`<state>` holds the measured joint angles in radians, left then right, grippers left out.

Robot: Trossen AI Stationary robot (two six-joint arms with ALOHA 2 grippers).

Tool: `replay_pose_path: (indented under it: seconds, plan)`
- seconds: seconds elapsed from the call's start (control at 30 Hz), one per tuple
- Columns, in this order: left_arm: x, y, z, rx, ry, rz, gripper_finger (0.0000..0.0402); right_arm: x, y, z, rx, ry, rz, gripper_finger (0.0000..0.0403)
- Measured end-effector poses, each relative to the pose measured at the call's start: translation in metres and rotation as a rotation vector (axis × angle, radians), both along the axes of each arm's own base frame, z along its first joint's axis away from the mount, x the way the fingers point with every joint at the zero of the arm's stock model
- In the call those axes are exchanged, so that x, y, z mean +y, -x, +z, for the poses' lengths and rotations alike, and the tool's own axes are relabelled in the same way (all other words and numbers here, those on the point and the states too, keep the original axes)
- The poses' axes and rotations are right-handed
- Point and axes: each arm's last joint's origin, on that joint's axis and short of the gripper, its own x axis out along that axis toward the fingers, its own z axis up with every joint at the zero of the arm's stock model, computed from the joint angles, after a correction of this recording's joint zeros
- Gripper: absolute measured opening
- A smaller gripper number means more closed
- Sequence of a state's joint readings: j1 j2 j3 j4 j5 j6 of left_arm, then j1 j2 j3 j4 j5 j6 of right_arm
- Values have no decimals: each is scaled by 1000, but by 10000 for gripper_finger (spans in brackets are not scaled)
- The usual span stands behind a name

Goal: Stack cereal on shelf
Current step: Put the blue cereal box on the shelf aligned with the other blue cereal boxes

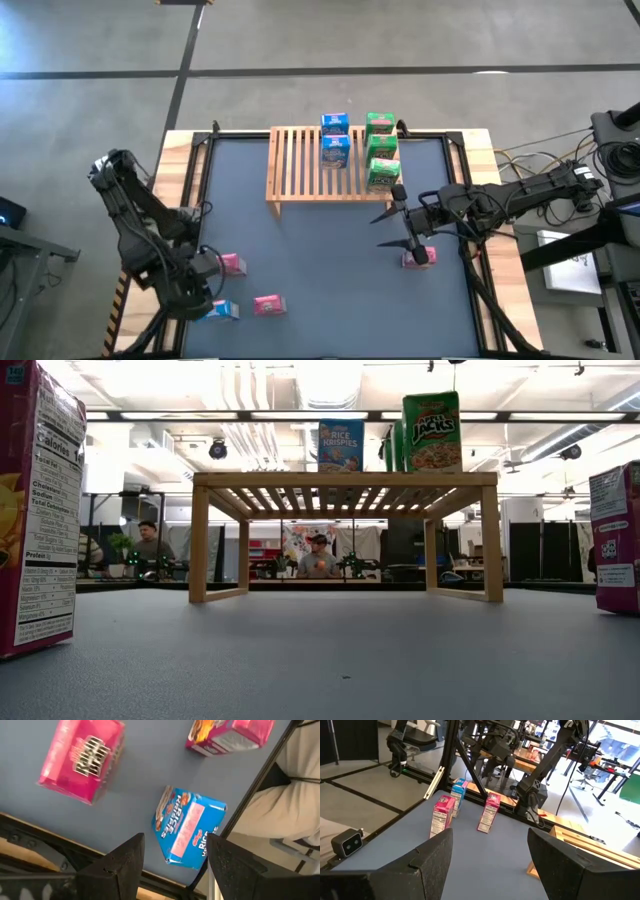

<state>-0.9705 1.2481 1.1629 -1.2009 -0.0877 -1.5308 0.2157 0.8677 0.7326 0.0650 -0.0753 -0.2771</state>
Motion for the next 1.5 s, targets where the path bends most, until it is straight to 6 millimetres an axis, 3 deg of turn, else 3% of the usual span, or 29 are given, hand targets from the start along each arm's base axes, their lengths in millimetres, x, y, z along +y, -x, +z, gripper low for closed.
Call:
replay_pose_path:
  seconds: [0.43, 0.57, 0.8, 0.93, 1.5]
  plan:
    - [-21, -10, -12, -78, -22, 7, 203, 0, 0, 1, -13, -8, -1, 247]
    - [-28, -16, -16, -119, -19, 12, 233, 0, -2, 0, -13, -7, -1, 247]
    - [-35, -18, -31, -14, -66, -7, 306, 2, -7, -4, 7, -3, -1, 247]
    - [-38, -19, -36, 24, -77, -13, 328, 2, -7, -4, 7, -3, -1, 247]
    - [-42, -22, -45, 55, -112, -49, 329, 2, -8, -2, -27, -4, 0, 247]
